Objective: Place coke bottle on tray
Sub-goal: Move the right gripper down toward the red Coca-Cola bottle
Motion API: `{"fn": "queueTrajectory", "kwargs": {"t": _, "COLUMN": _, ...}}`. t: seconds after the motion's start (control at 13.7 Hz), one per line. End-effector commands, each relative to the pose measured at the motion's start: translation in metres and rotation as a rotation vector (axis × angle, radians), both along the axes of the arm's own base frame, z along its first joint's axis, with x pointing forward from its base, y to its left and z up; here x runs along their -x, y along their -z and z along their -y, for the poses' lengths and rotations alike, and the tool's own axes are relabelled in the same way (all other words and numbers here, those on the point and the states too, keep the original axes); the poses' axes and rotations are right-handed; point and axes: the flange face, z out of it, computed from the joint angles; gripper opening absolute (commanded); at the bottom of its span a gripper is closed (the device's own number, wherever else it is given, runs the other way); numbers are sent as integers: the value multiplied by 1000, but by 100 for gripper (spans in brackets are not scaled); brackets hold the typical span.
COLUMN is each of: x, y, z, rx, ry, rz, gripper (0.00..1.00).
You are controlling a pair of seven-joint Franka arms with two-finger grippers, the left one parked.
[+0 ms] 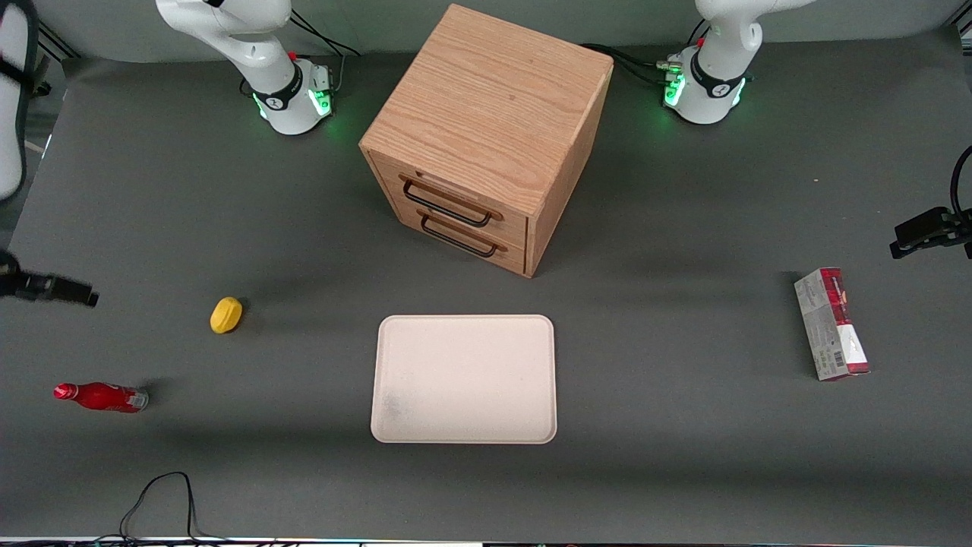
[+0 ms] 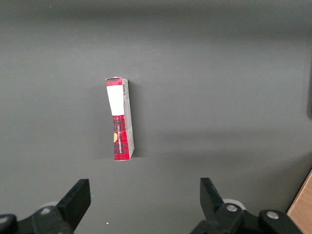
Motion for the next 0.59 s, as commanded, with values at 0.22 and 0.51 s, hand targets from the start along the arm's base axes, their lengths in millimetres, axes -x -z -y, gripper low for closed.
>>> {"fn": "queueTrajectory", "kwargs": {"t": 0.22, "x": -70, "y": 118, "z": 97, "rx": 1, "ry": -25, "rz": 127, "gripper": 100}}
{"fn": "queueTrajectory", "kwargs": {"t": 0.51, "x": -72, "y": 185, "z": 132, "rx": -32, "ry": -73, "rz": 205, "gripper": 100}}
